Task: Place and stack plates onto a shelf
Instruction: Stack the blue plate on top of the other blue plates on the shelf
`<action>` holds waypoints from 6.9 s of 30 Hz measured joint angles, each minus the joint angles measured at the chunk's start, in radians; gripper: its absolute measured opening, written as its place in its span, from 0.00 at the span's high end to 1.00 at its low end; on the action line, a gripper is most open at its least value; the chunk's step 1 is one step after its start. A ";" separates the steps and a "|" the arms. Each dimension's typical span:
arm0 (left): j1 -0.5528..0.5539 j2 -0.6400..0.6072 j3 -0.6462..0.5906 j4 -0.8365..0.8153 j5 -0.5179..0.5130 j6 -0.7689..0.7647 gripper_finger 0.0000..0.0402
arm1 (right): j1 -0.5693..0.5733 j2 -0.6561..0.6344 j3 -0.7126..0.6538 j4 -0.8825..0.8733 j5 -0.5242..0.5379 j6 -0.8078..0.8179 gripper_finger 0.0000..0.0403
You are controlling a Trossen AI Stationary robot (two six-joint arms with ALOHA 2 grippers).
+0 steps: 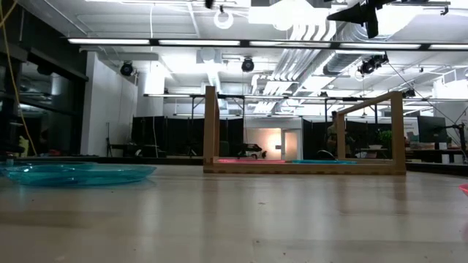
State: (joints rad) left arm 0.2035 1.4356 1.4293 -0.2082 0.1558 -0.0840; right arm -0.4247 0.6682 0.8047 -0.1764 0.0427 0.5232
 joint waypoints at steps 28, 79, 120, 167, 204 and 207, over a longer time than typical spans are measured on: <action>-0.001 -0.446 -0.446 0.288 -0.046 -0.149 0.62 | 0.011 0.037 0.000 0.024 -0.060 0.160 0.54; -0.001 -0.445 -0.446 0.222 -0.073 -0.087 0.62 | 0.543 1.708 1.007 -0.213 0.027 0.627 0.61; 0.000 -0.478 -0.446 0.236 -0.146 -0.089 0.62 | 0.468 0.318 -0.216 -0.319 0.238 0.779 1.00; 0.000 -0.485 -0.446 0.126 -0.144 -0.122 0.62 | 0.658 0.896 -0.372 0.476 0.150 1.197 0.98; 0.001 -0.528 -0.446 0.161 -0.150 -0.009 0.62 | 0.368 0.733 -0.224 -0.159 0.903 1.693 1.00; 0.001 -0.528 -0.446 0.162 -0.150 -0.009 0.62 | 0.331 0.741 -0.189 -0.283 0.866 1.676 1.00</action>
State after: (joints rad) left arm 0.2047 0.9081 0.9836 -0.0467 0.0063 -0.0929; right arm -0.0932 1.4090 0.6155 -0.4592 0.9091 2.1988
